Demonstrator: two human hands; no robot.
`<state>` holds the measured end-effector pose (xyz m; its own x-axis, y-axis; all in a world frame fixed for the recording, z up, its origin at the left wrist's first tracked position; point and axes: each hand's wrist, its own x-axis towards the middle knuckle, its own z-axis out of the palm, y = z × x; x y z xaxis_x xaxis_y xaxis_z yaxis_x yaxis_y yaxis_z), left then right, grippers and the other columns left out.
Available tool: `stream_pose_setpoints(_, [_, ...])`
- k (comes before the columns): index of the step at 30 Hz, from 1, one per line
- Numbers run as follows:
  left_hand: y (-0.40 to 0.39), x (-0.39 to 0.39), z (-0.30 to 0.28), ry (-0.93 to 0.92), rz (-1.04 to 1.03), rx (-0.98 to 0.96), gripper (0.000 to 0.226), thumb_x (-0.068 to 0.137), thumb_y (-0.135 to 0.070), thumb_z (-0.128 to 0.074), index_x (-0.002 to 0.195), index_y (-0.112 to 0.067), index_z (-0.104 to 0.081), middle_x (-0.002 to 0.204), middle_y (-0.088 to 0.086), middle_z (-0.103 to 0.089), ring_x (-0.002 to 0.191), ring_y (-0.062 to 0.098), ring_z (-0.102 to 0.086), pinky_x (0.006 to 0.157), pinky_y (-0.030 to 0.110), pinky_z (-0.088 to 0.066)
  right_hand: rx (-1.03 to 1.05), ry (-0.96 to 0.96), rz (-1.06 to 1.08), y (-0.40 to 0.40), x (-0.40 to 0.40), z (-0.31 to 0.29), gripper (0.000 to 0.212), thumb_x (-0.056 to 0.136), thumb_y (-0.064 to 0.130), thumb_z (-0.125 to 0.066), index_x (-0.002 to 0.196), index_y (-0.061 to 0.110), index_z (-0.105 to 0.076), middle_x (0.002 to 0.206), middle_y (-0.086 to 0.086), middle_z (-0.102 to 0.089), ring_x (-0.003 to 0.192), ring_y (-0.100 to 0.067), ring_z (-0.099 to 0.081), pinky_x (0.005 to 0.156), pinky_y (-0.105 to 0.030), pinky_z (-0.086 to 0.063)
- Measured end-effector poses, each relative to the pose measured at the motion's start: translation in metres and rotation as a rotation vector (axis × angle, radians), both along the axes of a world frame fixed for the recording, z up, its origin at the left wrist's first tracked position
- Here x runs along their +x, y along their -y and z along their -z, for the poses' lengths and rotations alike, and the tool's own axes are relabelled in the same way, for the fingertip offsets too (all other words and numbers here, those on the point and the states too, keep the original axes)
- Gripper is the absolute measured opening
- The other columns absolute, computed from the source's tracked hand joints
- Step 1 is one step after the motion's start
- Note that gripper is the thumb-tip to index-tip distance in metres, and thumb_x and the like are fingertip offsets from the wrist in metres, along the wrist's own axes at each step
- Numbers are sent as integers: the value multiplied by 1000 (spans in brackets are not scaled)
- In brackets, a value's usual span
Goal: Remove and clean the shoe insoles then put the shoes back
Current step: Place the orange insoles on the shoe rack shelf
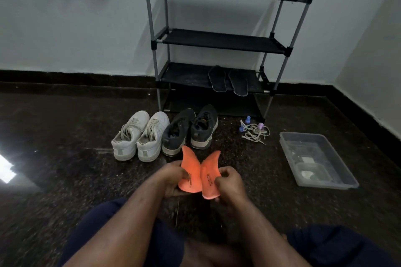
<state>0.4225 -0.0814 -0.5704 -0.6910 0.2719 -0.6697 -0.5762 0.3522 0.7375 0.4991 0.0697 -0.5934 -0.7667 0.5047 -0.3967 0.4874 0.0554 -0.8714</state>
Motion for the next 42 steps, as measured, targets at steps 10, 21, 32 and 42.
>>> stream_pose_setpoints(10, [-18,-67,-69,-205,-59,288,49,95,6,-49,129,-29,-57,116,12,-70,89,28,-69,56,36,-58,42,-289,-99,-35,-59,-81,18,90,13,-59,98,28,-61,95,-4,-71,76,-24,-72,49,-29,-51])
stream_pose_setpoints(21, [-42,-286,-118,-297,-208,322,25,101,-14,-53,125,-9,-57,105,13,-71,82,24,-72,60,35,-63,-222,-431,-46,-69,-306,-118,32,91,14,-62,121,22,-51,109,-10,-67,79,-22,-68,56,-29,-55])
stream_pose_setpoints(32, [-65,-332,-28,-337,-465,275,23,97,-9,-60,120,-11,-60,110,13,-66,80,22,-65,67,29,-58,-282,-383,-63,-65,-350,-42,28,91,1,-56,117,9,-61,93,-7,-68,86,-19,-68,77,-31,-59])
stream_pose_setpoints(42, [-67,-336,-24,-228,-685,542,13,97,4,-55,108,1,-61,115,20,-65,81,19,-67,60,19,-59,-313,-362,-85,-58,-349,-37,41,90,7,-63,131,10,-57,104,-11,-71,96,-22,-71,75,-28,-59])
